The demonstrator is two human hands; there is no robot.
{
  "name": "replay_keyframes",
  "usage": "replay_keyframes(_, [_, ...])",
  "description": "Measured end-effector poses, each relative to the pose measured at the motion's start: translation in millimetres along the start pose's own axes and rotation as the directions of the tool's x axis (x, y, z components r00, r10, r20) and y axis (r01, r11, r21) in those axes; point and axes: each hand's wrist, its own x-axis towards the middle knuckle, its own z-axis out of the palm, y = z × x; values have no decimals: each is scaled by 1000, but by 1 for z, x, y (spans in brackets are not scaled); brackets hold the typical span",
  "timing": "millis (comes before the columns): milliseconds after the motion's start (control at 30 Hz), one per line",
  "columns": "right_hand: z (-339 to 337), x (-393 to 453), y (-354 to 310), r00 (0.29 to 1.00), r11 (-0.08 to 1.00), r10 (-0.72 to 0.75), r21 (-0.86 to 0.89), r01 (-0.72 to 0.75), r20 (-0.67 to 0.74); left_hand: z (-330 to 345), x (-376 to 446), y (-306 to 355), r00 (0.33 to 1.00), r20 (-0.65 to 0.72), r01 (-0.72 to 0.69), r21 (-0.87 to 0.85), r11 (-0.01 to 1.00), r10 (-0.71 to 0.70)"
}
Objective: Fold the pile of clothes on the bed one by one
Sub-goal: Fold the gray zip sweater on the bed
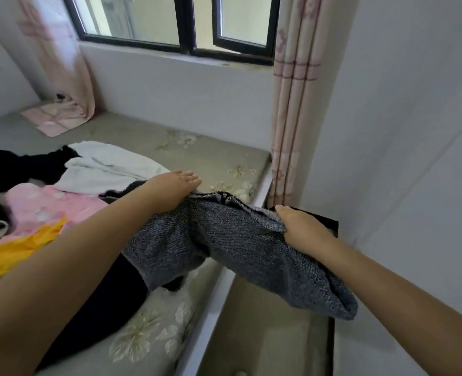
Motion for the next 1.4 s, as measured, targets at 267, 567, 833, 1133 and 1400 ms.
replay_keyframes(267, [-60, 158, 65, 969, 994, -105, -54, 95, -226, -16, 167, -59, 993, -96, 71, -33, 997, -74])
replay_keyframes(567, [-106, 379, 152, 944, 975, -219, -81, 205, -248, -14, 358, -121, 978, -26, 208, -9, 978, -208])
replay_keyframes(833, [-127, 560, 159, 954, 956, -294, -49, 291, -63, 14, 479, -212, 939, 131, 322, -20, 947, -317])
replay_keyframes(1133, [-128, 727, 162, 986, 980, -163, -126, 157, -42, 62, 658, -330, 969, 85, 234, -42, 971, -230])
replay_keyframes(1400, [54, 775, 140, 970, 979, -68, -173, 110, 233, 242, 681, -300, 907, 329, 310, -96, 946, -264])
